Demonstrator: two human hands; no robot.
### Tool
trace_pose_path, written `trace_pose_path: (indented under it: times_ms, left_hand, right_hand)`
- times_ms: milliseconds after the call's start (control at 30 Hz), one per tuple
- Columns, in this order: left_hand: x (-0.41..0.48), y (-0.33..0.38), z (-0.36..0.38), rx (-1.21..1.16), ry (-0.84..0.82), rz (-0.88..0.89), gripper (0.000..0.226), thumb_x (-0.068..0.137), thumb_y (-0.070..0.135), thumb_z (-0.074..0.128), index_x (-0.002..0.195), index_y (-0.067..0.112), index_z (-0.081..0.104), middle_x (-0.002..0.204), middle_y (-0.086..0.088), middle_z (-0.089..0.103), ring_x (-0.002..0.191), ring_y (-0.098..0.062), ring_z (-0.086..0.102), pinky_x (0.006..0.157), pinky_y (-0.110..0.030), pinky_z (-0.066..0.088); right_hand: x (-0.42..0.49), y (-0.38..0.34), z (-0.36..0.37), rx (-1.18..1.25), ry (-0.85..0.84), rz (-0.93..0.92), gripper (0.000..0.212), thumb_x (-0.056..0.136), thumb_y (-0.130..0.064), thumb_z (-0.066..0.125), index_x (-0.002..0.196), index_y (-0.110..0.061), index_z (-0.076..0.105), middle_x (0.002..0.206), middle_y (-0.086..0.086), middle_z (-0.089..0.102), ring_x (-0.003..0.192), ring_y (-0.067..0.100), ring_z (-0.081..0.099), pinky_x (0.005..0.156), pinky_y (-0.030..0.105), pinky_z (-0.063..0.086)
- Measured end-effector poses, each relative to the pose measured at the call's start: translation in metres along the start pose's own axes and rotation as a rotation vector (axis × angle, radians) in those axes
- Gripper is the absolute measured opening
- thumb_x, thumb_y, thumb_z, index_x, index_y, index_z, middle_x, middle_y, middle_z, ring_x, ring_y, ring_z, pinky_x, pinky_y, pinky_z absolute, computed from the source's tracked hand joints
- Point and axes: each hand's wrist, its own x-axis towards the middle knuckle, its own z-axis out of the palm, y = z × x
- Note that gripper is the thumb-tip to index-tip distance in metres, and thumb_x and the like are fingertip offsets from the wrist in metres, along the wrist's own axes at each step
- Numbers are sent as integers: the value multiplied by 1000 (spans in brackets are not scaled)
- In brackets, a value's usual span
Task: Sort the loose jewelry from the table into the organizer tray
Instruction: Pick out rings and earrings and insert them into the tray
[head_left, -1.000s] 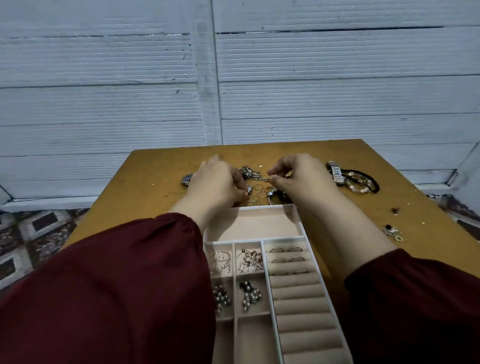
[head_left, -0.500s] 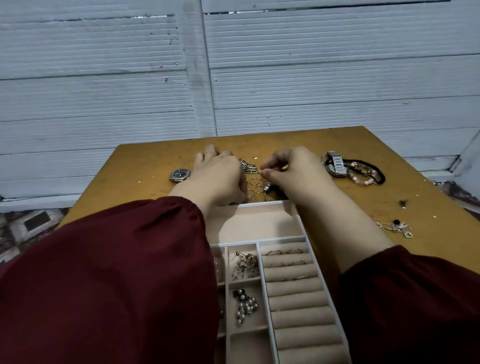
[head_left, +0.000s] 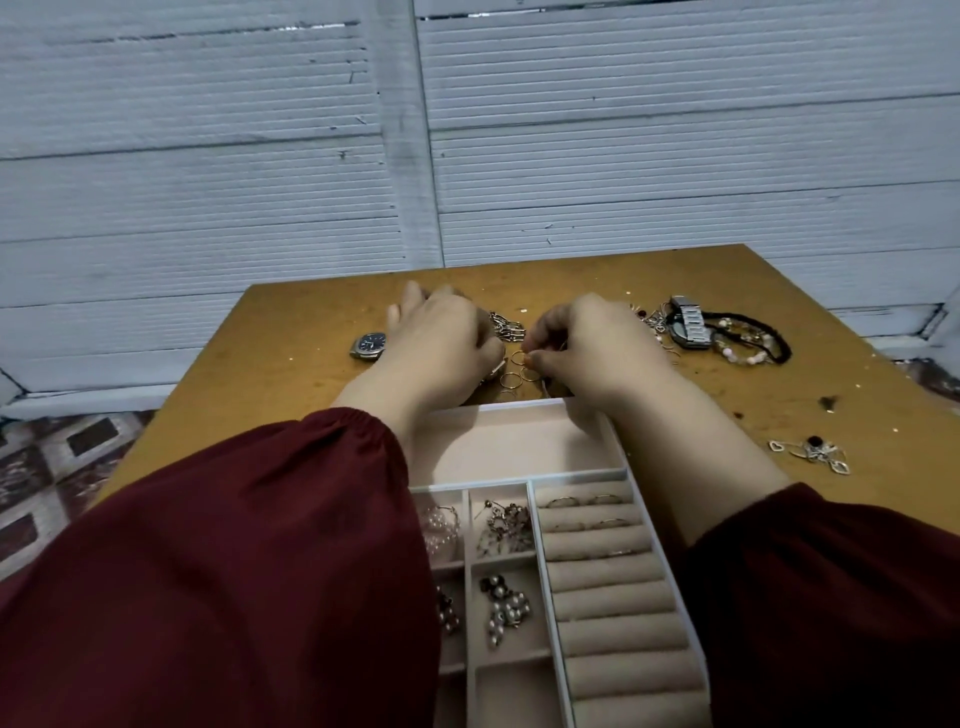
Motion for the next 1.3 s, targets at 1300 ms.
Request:
trace_pose_path:
  times_ms: [1300]
  left_hand:
    - [-24, -25, -1, -314, 179, -11, 11, 89, 35, 61, 82, 29, 68, 66, 4, 55, 90, -35, 57, 81, -41, 48]
  right_hand:
    - [-8, -14, -4, 115, 136, -10, 7, 77, -32, 74, 74, -28, 68, 73, -8, 68, 76, 13, 64, 70, 31, 51]
